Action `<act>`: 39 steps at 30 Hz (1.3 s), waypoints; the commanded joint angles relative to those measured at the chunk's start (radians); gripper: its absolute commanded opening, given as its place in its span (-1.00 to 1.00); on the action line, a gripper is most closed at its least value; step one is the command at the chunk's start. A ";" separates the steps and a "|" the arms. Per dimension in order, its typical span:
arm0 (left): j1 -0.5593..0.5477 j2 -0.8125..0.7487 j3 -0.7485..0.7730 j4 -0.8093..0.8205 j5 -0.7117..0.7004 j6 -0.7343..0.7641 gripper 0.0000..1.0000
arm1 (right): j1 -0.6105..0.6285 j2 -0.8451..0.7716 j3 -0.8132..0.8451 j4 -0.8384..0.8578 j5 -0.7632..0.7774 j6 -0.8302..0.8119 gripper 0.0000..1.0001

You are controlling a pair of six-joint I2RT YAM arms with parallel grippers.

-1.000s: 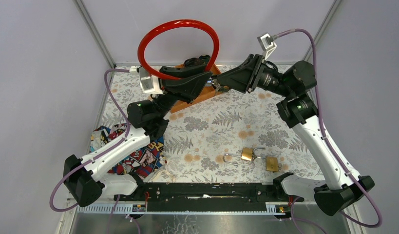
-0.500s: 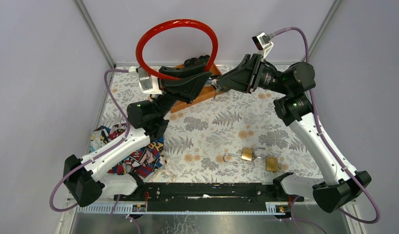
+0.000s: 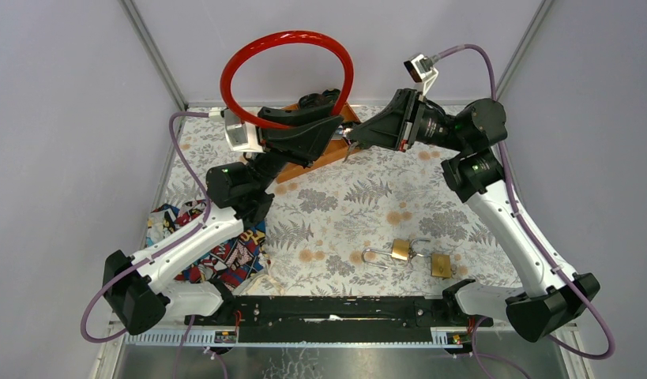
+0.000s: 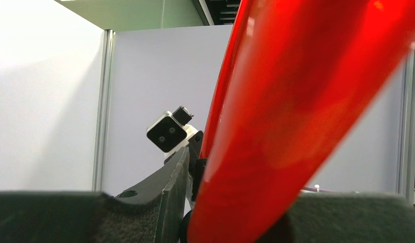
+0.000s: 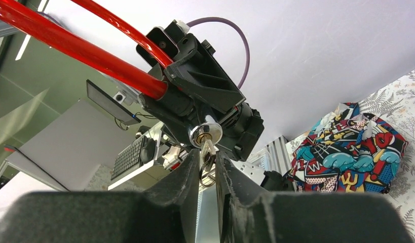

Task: Lock with the key
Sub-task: Lock the lock.

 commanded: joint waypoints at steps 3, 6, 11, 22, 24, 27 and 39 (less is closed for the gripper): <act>-0.005 0.002 0.023 0.061 -0.034 -0.007 -1.00 | 0.009 0.007 0.020 0.091 -0.059 0.010 -0.62; -0.005 0.004 0.024 0.055 -0.038 -0.018 -1.00 | 0.029 0.015 0.038 0.071 -0.078 -0.023 -0.79; -0.004 -0.002 0.024 0.009 -0.049 -0.060 -1.00 | 0.059 0.011 0.085 -0.072 -0.074 -0.242 -1.00; -0.005 -0.002 0.027 -0.138 -0.061 -0.181 -1.00 | 0.116 -0.112 0.120 -0.277 0.161 -0.969 -1.00; -0.004 -0.001 0.028 -0.165 -0.055 -0.198 -1.00 | 0.131 -0.128 0.117 -0.290 0.204 -1.087 -1.00; -0.005 0.003 0.031 -0.196 -0.051 -0.211 -1.00 | 0.154 -0.137 0.132 -0.320 0.224 -1.245 -1.00; -0.005 0.021 0.035 -0.211 -0.055 -0.236 -1.00 | 0.242 -0.121 0.182 -0.481 0.250 -1.664 -1.00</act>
